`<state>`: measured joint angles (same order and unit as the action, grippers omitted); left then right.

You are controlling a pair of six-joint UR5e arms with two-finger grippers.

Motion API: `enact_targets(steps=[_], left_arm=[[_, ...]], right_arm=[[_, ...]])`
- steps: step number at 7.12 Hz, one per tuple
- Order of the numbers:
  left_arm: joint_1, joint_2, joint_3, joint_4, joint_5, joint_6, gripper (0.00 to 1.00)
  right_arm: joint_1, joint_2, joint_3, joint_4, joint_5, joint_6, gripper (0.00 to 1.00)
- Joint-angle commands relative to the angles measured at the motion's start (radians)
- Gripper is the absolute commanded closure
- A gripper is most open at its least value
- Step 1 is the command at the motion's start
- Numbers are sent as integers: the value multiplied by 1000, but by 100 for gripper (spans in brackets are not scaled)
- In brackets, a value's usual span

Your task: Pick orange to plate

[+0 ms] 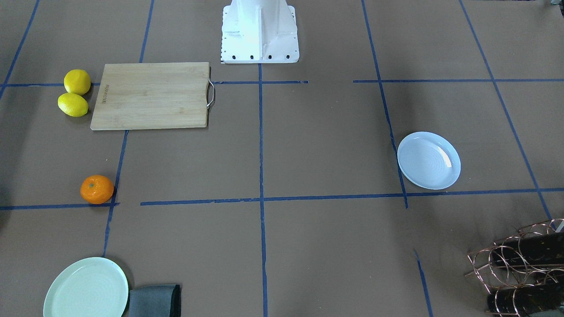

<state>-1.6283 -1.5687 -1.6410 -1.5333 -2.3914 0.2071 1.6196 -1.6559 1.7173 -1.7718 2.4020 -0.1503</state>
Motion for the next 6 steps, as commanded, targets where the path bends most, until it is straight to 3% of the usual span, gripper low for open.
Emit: enact_targets(steps=[1, 2, 4, 5, 6], left_arm=[[4, -25, 3, -31, 0, -2, 0], [7, -65, -8, -44, -12, -3, 0], [133, -80, -3, -219, -14, -71, 0], [139, -94, 1, -285, -14, -112, 0], [203, -99, 3, -297, -15, -117, 0]], right_arm=[[2, 5, 2, 0, 2, 5, 0], [2, 25, 7, 3, 3, 6, 0], [0, 80, 10, 58, 8, 67, 0], [-3, 164, -10, 54, 17, 102, 0], [-24, 177, -8, 63, 55, 130, 0]])
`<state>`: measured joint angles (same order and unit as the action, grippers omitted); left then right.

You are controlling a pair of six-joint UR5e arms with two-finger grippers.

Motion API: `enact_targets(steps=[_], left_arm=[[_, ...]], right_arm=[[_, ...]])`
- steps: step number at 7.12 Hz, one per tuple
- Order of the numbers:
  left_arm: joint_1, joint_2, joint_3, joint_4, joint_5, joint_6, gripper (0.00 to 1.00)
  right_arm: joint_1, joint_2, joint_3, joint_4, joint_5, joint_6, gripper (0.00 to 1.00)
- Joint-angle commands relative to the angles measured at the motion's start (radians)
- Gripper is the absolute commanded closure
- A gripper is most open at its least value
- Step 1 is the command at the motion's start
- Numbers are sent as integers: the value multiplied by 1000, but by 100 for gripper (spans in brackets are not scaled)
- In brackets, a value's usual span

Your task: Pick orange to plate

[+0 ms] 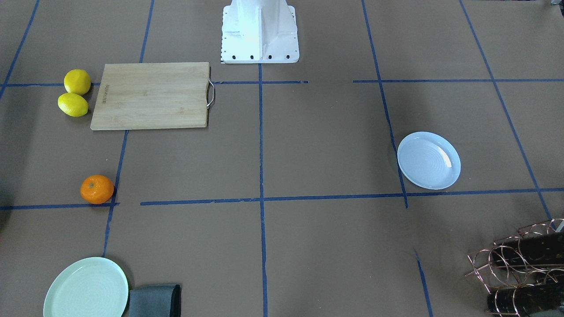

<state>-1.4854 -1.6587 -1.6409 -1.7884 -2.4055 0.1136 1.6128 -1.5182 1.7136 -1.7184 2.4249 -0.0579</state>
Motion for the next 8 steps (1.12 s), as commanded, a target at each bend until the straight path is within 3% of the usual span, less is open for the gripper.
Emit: enact_targets(steps=[1, 3, 5, 8], left_arm=[[127, -6, -2, -49, -23, -99, 0], [227, -4, 18, -200, -6, -371, 0], [362, -1, 24, -336, 179, -707, 0], [496, 0, 179, -595, 311, -933, 3]], right_arm=[[-84, 39, -3, 61, 51, 41, 0], [-102, 38, -5, 159, 60, 170, 0], [-177, 42, -11, 274, 57, 341, 0], [-192, 47, -6, 299, 59, 423, 0]])
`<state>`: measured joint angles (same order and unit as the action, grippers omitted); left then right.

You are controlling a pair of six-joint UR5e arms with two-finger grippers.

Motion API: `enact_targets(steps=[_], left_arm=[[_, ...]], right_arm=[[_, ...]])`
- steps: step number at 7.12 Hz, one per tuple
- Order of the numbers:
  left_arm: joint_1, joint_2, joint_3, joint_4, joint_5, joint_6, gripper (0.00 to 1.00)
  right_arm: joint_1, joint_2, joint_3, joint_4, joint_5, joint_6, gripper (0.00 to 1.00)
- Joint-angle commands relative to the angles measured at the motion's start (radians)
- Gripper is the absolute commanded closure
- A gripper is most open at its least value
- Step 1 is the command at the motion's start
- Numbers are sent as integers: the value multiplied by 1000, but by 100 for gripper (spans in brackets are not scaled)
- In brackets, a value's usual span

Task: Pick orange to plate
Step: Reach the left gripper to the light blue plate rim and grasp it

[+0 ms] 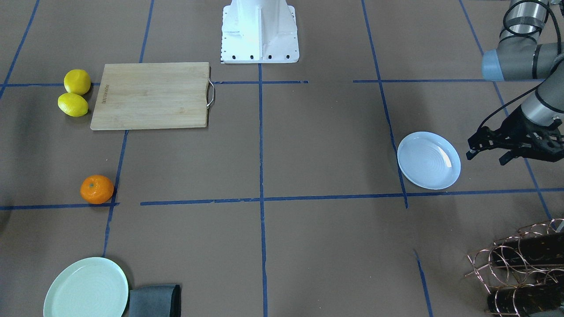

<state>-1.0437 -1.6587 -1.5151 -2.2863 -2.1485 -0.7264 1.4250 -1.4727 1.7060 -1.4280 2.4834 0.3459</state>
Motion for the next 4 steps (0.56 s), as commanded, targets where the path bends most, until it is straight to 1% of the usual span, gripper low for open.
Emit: enact_targets(steps=[1, 4], left_arm=[[71, 0, 52, -99, 62, -125, 6], [83, 0, 52, -99, 64, -123, 19]], right_arm=[[-4, 3, 1, 9, 0, 21, 0], [-4, 3, 4, 9, 0, 22, 0]])
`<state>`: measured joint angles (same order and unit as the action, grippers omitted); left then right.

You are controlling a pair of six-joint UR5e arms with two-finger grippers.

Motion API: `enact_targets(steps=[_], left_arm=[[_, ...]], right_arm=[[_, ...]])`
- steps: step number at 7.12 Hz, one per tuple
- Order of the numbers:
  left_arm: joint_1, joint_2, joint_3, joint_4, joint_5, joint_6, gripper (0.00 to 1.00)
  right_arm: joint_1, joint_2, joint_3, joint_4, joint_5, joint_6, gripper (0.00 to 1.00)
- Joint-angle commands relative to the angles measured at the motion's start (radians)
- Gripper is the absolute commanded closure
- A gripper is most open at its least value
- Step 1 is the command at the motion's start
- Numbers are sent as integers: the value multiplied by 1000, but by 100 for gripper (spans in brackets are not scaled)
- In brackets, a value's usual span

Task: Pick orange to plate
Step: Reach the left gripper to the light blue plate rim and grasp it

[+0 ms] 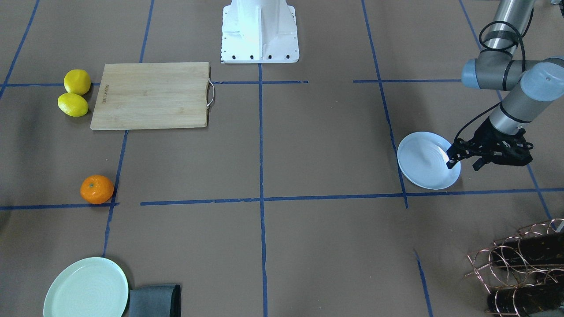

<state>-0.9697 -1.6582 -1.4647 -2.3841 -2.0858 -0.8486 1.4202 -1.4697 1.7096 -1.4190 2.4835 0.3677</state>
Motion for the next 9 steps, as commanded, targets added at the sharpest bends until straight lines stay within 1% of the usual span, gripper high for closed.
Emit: enact_targets(steps=[1, 2, 4, 5, 6, 7, 8, 9], left_arm=[[28, -2, 1, -1, 1, -3, 25], [35, -2, 3, -1, 1, -3, 28], [48, -2, 3, -1, 1, -1, 29], [48, 0, 1, -1, 1, -1, 35], [46, 2, 1, -1, 0, 3, 49], [46, 3, -2, -1, 0, 8, 65], [42, 5, -6, -1, -5, 8, 86], [40, 9, -31, -1, -13, 8, 100]], right_arm=[[0, 0, 1, 0, 0, 0, 0], [-1, 0, -1, 0, 0, 0, 0], [0, 0, 1, 0, 0, 0, 0], [0, 0, 2, 0, 0, 0, 0], [0, 2, 2, 0, 0, 2, 0], [0, 5, 4, 0, 0, 2, 0], [0, 6, 4, 0, 0, 10, 0], [0, 6, 4, 0, 0, 11, 0]])
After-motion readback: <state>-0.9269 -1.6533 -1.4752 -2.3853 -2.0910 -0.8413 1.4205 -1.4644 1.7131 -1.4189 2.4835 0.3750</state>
